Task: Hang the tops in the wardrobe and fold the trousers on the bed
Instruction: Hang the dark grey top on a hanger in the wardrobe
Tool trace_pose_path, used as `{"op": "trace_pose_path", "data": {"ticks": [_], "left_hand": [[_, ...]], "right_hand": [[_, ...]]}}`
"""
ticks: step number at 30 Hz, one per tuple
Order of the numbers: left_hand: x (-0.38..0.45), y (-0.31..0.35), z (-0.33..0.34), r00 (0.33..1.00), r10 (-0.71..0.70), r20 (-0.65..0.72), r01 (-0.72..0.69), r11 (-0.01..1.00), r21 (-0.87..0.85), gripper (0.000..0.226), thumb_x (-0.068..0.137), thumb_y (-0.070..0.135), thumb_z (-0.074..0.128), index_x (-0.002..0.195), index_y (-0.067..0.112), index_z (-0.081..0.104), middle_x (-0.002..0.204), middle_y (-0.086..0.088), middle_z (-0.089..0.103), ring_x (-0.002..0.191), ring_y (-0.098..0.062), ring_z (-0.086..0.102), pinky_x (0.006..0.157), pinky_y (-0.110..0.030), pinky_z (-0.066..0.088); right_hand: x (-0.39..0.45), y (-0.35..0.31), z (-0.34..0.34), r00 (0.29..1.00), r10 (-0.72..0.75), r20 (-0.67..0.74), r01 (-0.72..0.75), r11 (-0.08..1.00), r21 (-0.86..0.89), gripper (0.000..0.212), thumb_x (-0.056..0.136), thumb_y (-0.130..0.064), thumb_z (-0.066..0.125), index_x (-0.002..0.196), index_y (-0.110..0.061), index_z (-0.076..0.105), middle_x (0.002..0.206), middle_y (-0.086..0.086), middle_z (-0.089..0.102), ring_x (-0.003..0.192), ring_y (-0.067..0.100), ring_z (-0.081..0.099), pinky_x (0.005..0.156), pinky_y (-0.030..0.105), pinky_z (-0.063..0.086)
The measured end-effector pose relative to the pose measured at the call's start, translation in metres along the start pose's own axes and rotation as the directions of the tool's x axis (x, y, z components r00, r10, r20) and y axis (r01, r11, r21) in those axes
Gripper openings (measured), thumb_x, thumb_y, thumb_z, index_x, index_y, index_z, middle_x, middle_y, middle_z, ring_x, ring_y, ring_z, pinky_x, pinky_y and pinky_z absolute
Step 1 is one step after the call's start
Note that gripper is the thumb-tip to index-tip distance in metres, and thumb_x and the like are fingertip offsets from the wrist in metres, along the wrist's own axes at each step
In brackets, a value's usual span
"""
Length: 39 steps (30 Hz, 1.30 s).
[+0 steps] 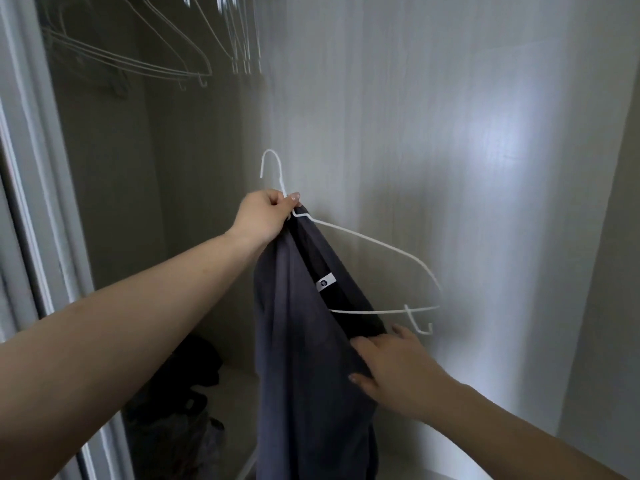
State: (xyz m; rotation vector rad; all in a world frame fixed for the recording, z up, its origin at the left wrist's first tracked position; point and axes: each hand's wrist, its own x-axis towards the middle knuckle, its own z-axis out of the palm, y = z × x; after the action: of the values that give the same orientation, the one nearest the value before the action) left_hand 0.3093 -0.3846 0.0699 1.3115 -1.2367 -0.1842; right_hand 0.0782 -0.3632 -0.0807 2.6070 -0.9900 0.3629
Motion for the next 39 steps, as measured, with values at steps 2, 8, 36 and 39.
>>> {"op": "trace_pose_path", "data": {"ticks": [2, 8, 36, 39], "left_hand": [[0.005, -0.014, -0.009, 0.999, -0.016, -0.031, 0.018, 0.999, 0.049, 0.040, 0.092, 0.031, 0.061, 0.086, -0.008, 0.067, 0.072, -0.015, 0.057, 0.068, -0.021, 0.049, 0.071, -0.036, 0.049], [0.007, -0.051, -0.024, 0.997, -0.075, -0.008, 0.075, 0.978, 0.194, 0.030, 0.094, 0.027, 0.058, 0.074, 0.007, 0.069, 0.075, -0.021, 0.063, 0.078, -0.032, 0.062, 0.087, -0.049, 0.053], [-0.034, -0.009, -0.008, 0.809, 0.488, 0.328, -0.584, 0.728, 0.359, 0.035, 0.086, 0.043, 0.065, 0.113, 0.025, 0.054, 0.096, 0.012, 0.068, 0.087, -0.012, 0.064, 0.077, -0.031, 0.051], [-0.027, -0.024, -0.024, 0.796, 0.519, 0.312, -0.604, 0.651, 0.460, 0.025, 0.087, 0.048, 0.059, 0.098, 0.026, 0.061, 0.088, 0.011, 0.065, 0.082, -0.014, 0.061, 0.068, -0.029, 0.046]], "right_hand": [[-0.010, 0.008, -0.008, 0.985, -0.098, -0.142, 0.101, 0.995, 0.015, 0.031, 0.086, -0.047, 0.052, 0.105, -0.023, 0.057, 0.096, -0.007, 0.065, 0.093, 0.016, 0.062, 0.090, 0.031, 0.045], [-0.034, 0.029, -0.035, 0.927, -0.201, -0.318, 0.217, 0.976, 0.016, 0.021, 0.085, -0.043, 0.049, 0.086, -0.026, 0.061, 0.075, -0.016, 0.058, 0.068, 0.006, 0.057, 0.072, 0.022, 0.048], [-0.023, 0.062, -0.082, 0.891, 0.211, -0.403, -0.023, 0.905, 0.425, 0.035, 0.090, -0.016, 0.052, 0.090, -0.050, 0.041, 0.087, -0.015, 0.063, 0.080, 0.007, 0.058, 0.071, 0.025, 0.044], [-0.031, 0.073, -0.086, 0.873, 0.213, -0.439, -0.025, 0.918, 0.396, 0.042, 0.088, -0.015, 0.059, 0.091, -0.052, 0.038, 0.080, -0.019, 0.063, 0.078, -0.001, 0.055, 0.068, 0.011, 0.038]]}}
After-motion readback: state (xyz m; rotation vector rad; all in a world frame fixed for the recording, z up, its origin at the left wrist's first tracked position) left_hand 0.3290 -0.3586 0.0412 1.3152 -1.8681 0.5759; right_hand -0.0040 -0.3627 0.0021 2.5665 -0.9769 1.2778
